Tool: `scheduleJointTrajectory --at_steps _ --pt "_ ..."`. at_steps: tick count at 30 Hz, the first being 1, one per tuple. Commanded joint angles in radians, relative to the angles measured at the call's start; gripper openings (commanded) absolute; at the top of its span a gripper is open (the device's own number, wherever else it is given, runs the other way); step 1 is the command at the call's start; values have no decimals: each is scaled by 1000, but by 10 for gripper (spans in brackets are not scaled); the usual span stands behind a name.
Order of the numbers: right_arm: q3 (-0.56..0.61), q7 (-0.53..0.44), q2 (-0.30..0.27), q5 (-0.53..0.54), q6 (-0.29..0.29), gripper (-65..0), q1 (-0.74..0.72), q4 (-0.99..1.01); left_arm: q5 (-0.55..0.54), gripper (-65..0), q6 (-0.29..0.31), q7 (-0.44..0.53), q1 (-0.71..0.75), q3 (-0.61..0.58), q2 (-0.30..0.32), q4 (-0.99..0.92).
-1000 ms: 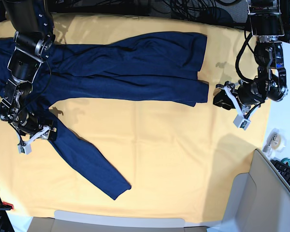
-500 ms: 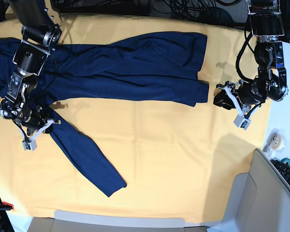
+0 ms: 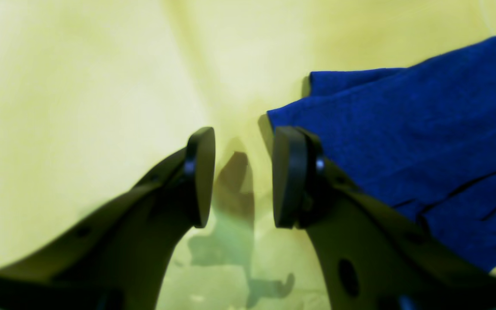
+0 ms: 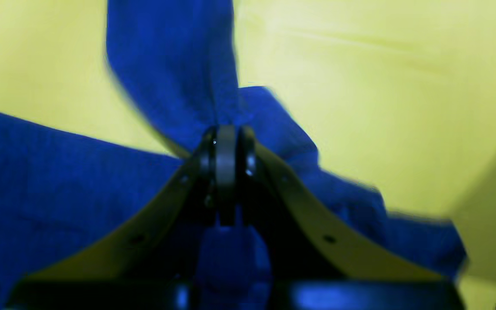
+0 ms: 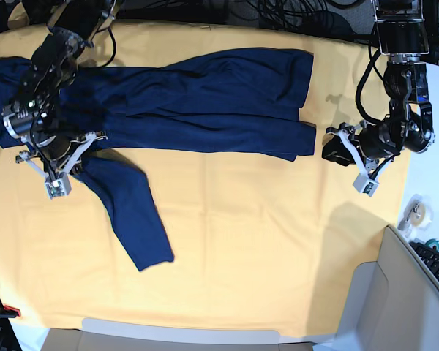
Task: Fold the T-shirt properly
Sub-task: 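Grasp the loose sleeve with the right gripper and lay it across the folded body, then pull the sleeve cuff with the right gripper to straighten the sleeve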
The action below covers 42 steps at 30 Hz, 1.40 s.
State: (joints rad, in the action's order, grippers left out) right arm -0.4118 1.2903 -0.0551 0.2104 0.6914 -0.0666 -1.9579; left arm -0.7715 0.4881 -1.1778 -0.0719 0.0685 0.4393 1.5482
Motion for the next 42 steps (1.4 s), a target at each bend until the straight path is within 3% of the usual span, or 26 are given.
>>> scheduleJointTrajectory --at_steps 1,5,13,20,37,39,42 --pt "14 2 -9 28 7 -650 20 -44 -10 -429 1 12 -19 11 13 16" --pt "40 21 -18 152 7 -650 120 -77 -10 -429 1 14 -19 7 11 16" --pt "129 21 -114 407 7 -650 221 -79 -10 -429 1 17 -19 11 11 16" --pt "135 56 -122 574 7 -650 259 -80 -10 -429 1 19 -19 11 10 15" --pt "138 82 -182 588 7 -650 321 -74 -10 -429 1 20 -19 6 -12 15" --pt "138 82 -183 588 7 -618 319 -74 -10 -429 1 20 -19 6 -12 15" --pt "138 82 -183 588 7 -473 319 -74 -10 -429 1 20 -19 9 -12 15"
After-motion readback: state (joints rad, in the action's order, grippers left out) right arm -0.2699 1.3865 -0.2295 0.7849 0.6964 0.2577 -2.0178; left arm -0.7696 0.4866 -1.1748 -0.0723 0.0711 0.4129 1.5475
